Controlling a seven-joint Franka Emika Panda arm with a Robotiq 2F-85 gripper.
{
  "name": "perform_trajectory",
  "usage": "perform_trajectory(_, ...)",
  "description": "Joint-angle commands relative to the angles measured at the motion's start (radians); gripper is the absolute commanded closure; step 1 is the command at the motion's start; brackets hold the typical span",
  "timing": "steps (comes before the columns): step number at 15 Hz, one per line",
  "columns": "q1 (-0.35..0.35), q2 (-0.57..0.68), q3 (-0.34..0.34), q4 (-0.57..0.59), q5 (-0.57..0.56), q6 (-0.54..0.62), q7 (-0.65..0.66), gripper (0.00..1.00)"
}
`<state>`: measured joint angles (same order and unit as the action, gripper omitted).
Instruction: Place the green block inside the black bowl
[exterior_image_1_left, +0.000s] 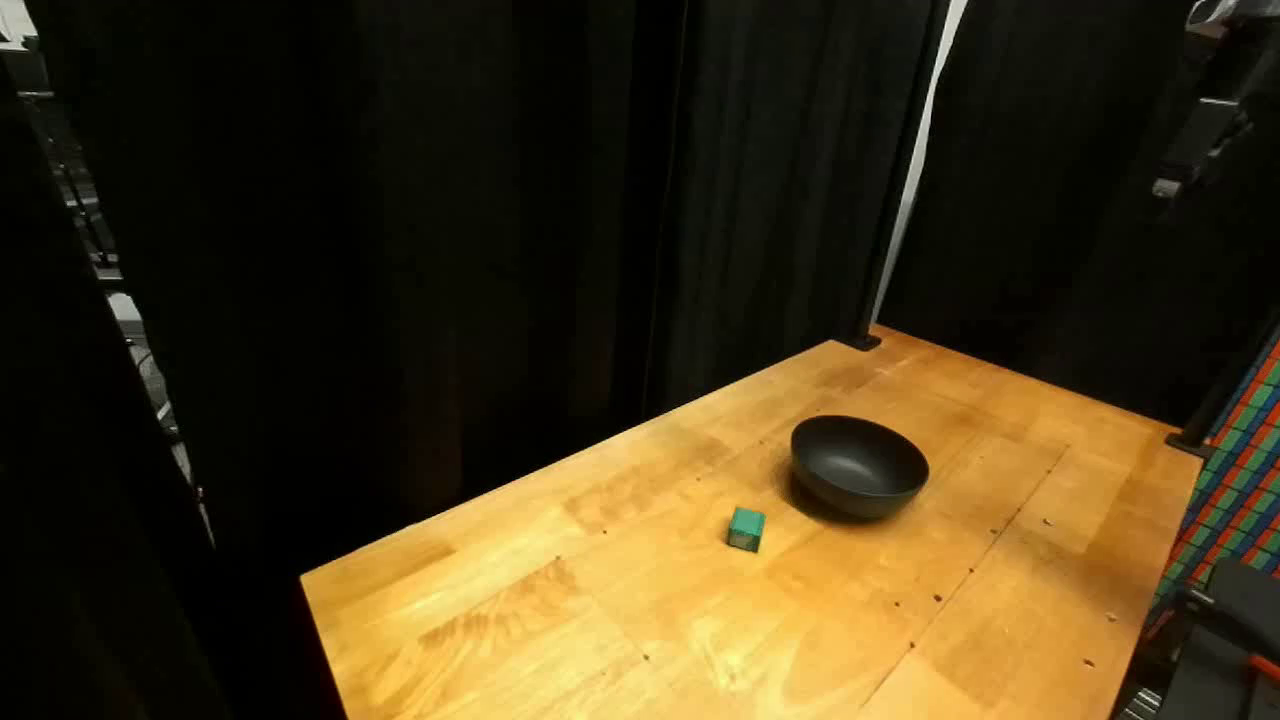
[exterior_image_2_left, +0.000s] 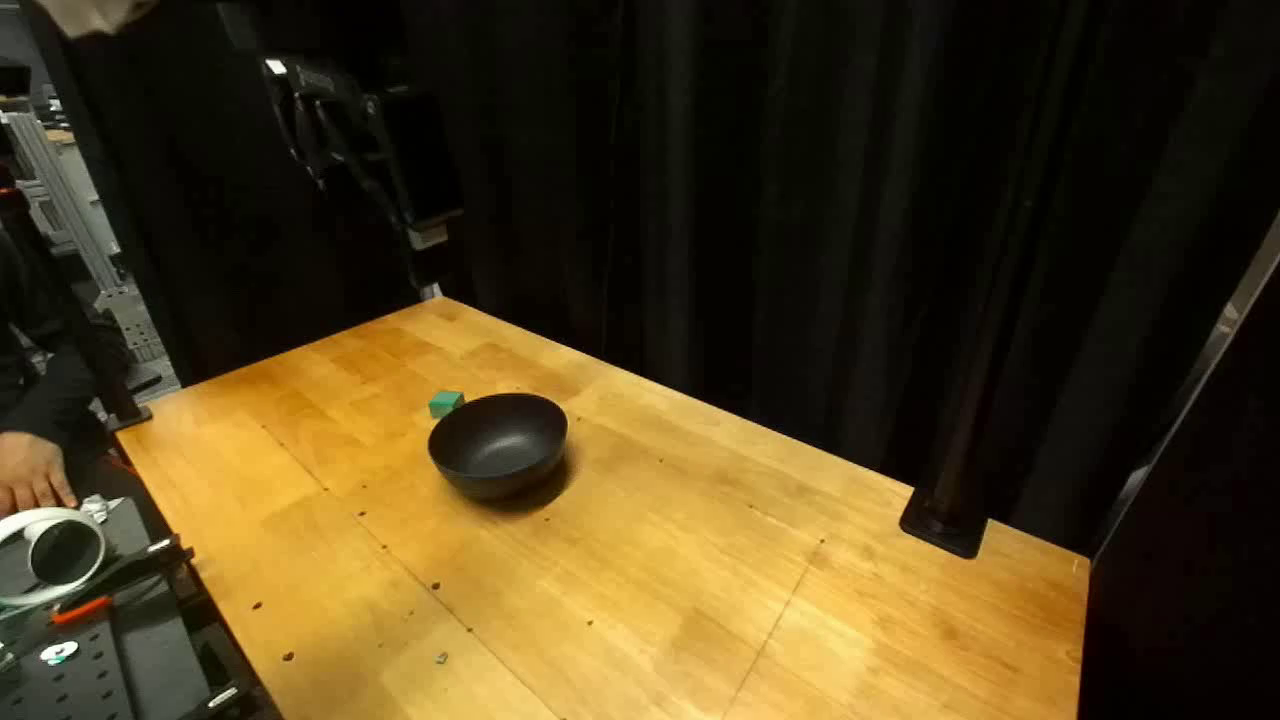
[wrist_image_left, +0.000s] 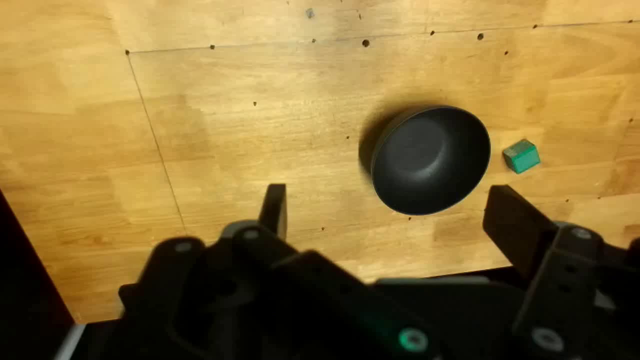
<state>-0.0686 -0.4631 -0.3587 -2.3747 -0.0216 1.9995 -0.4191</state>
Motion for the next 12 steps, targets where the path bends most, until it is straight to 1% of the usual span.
perform_trajectory(1, -0.027, 0.005, 0.024, 0.007, 0.013, -0.002, -0.011, 0.00)
perform_trajectory(4, -0.027, 0.000, 0.023, 0.015, 0.013, -0.002, -0.011, 0.00)
perform_trajectory(6, -0.027, 0.026, 0.087, -0.014, -0.049, 0.063, 0.049, 0.00)
perform_trajectory(9, 0.006, 0.072, 0.183, -0.061, -0.096, 0.143, 0.107, 0.00)
perform_trajectory(12, 0.060, 0.157, 0.283, -0.077, -0.083, 0.211, 0.174, 0.00)
